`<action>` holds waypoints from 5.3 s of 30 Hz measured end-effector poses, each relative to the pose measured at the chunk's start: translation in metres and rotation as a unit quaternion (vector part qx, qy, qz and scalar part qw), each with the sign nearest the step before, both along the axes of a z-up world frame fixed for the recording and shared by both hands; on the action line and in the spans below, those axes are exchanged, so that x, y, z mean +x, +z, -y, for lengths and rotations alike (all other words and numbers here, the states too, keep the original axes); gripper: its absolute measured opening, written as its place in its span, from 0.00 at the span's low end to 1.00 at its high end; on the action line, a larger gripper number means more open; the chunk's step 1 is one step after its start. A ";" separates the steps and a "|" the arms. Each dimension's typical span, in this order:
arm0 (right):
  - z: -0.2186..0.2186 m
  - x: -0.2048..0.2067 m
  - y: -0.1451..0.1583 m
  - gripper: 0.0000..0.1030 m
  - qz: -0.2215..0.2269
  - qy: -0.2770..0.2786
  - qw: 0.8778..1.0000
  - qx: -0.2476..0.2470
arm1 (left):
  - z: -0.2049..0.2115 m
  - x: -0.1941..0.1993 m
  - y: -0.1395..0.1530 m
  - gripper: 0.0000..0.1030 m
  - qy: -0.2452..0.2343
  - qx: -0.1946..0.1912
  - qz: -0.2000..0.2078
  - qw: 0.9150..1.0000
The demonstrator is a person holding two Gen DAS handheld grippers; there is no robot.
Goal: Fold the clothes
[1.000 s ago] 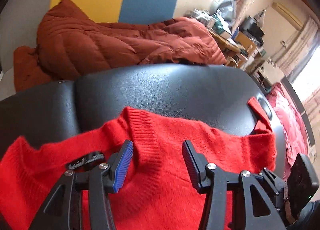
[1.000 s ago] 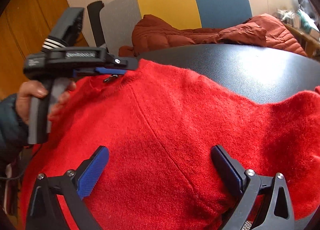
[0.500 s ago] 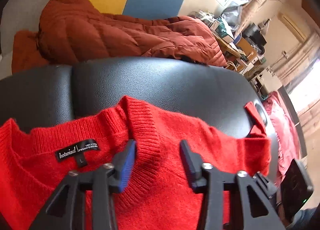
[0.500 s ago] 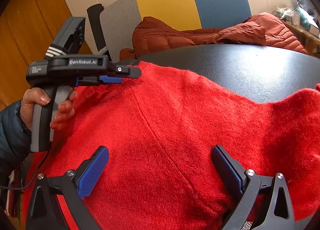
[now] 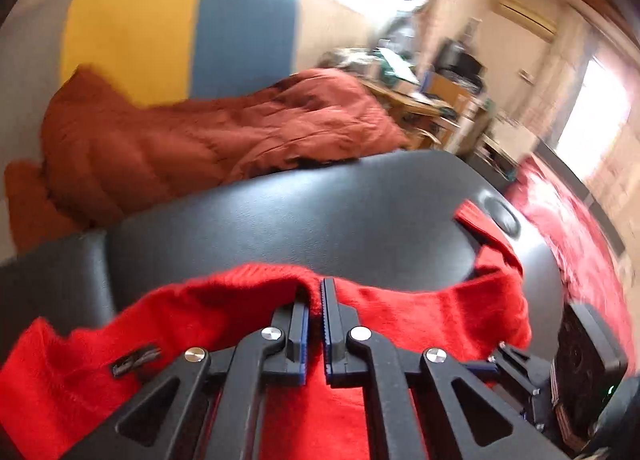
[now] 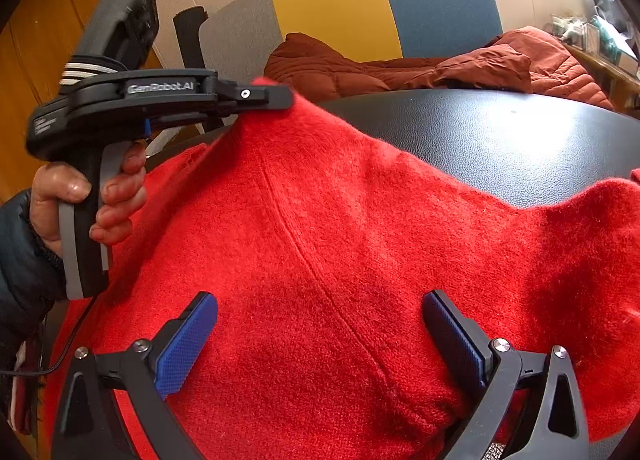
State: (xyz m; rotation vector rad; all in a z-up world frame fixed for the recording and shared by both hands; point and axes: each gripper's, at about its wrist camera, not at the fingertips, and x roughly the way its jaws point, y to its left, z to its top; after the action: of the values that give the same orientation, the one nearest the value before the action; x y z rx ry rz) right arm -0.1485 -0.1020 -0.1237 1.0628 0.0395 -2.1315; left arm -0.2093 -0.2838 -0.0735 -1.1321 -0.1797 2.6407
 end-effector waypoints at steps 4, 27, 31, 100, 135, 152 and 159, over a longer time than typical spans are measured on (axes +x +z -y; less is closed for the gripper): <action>0.003 0.001 0.001 1.00 -0.004 -0.001 1.000 0.009 | 0.007 -0.020 -0.034 0.07 0.048 -0.046 0.063 0.996; 0.022 0.009 -0.003 1.00 -0.042 -0.005 0.994 0.099 | 0.170 0.157 -0.044 0.19 0.385 -0.095 0.073 0.915; 0.023 0.008 -0.004 1.00 -0.044 -0.006 0.994 0.104 | 0.177 0.161 -0.045 0.20 0.398 -0.102 0.075 0.909; 0.000 0.008 0.011 1.00 0.000 -0.013 0.995 0.102 | 0.104 0.248 -0.047 0.52 0.410 -0.176 0.072 0.892; -0.222 -0.190 0.014 0.91 -0.005 -0.244 0.935 0.256 | 0.109 0.249 -0.051 0.70 0.432 -0.169 0.078 0.883; -0.297 -0.150 0.071 0.16 0.017 -0.282 0.952 0.119 | 0.108 0.248 -0.051 0.72 0.436 -0.178 0.079 0.879; -0.305 -0.115 0.155 0.16 -0.020 -0.280 0.960 0.000 | 0.109 0.249 -0.050 0.72 0.436 -0.172 0.078 0.880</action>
State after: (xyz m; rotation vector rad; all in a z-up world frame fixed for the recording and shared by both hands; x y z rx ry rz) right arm -0.2635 0.2030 0.0310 1.1237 -0.2733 -2.6543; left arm 0.0393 -0.3932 -0.1238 -1.6910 -0.3221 3.4587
